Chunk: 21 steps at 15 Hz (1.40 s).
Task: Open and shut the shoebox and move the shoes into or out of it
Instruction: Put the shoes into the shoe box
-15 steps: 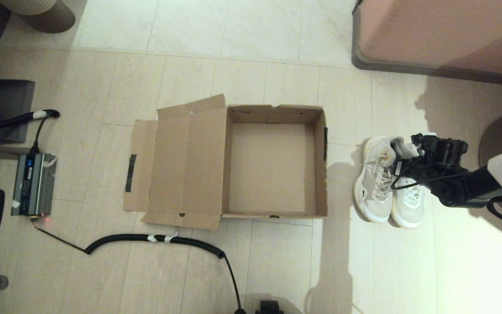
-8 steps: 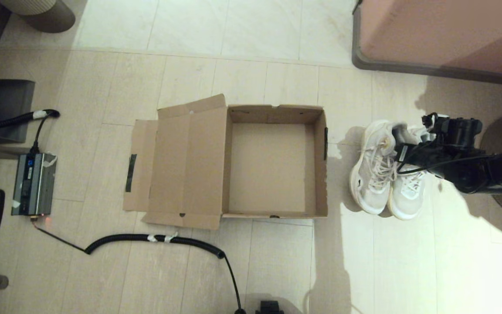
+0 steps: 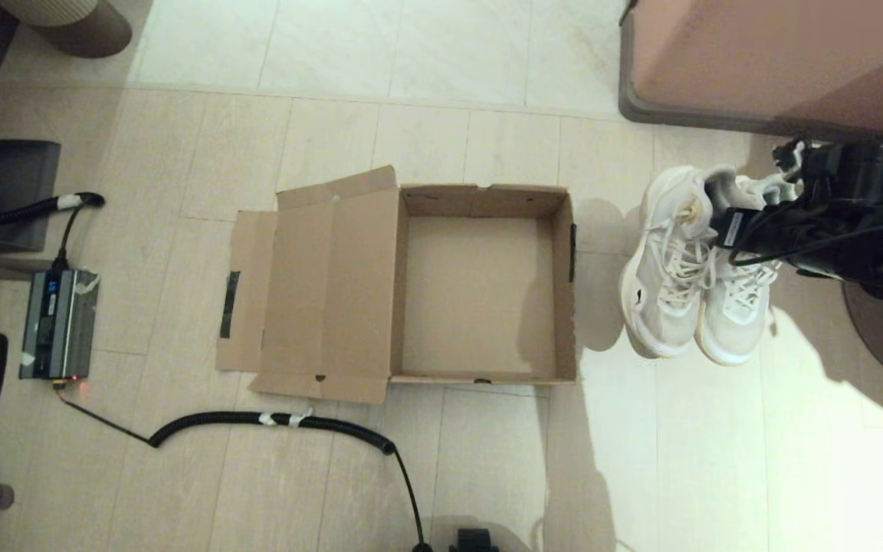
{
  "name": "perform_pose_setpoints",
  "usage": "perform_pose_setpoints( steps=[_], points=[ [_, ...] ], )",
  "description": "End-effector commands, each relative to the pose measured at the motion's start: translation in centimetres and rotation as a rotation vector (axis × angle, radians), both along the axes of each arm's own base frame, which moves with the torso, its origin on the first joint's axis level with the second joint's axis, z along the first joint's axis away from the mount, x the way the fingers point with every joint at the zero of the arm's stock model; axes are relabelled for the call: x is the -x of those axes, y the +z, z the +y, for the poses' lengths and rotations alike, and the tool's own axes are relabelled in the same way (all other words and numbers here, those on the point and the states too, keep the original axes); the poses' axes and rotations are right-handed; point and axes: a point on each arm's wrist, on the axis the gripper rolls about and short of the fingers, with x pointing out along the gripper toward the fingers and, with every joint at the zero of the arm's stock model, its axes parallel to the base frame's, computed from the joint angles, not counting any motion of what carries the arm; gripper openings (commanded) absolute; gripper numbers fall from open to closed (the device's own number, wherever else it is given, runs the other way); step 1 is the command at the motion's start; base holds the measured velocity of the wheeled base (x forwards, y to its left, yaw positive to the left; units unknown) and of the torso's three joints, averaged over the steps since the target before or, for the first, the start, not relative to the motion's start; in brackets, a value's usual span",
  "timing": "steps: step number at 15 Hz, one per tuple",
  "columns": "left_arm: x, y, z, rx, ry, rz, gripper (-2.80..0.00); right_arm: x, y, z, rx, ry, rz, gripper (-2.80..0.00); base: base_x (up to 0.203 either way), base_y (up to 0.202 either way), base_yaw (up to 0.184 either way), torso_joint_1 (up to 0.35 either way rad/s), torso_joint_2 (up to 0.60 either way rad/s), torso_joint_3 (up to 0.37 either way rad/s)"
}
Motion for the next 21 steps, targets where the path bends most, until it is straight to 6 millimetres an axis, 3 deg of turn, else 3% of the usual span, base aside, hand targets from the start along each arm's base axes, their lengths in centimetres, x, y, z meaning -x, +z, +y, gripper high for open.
perform_pose_setpoints(
  steps=[1, 5, 11, 15, 18, 21],
  points=[
    [0.8, -0.2, 0.0, -0.002, 0.011, -0.089, -2.8, 1.7, 2.7, 1.4, 0.002, 0.037, -0.065, -2.8, 0.0, 0.0, 0.0, 0.0, 0.0, 0.0],
    [1.5, -0.3, -0.1, -0.057, -0.036, -0.209, -2.8, 2.9, 4.8, 4.7, -0.005, 0.124, -0.088, -2.8, 0.0, 0.0, 0.0, 0.0, 0.0, 0.0],
    [1.6, -0.3, -0.1, -0.054, -0.035, -0.212, -2.8, 5.9, 7.1, 13.6, -0.111, 0.307, -0.067, -2.8, 0.0, 0.0, 0.0, 0.0, 0.0, 0.0],
    [1.6, -0.3, -0.1, -0.047, -0.033, -0.21, -2.8, 5.7, 5.4, 19.5, -0.149, 0.253, -0.041, -2.8, 0.0, 0.0, 0.0, 0.0, 0.0, 0.0],
    [1.6, -0.3, -0.1, -0.04, -0.024, -0.207, -2.8, 5.2, 3.3, 21.9, -0.148, 0.27, 0.009, -2.8, 0.0, 0.0, 0.0, 0.0, 0.0, 0.0],
    [1.6, -0.3, 0.0, -0.036, -0.022, -0.205, -2.8, 3.3, 0.7, 23.6, -0.142, 0.236, -0.001, -2.8, 0.0, 0.0, 0.0, 0.0, 0.0, 0.0]
  ],
)
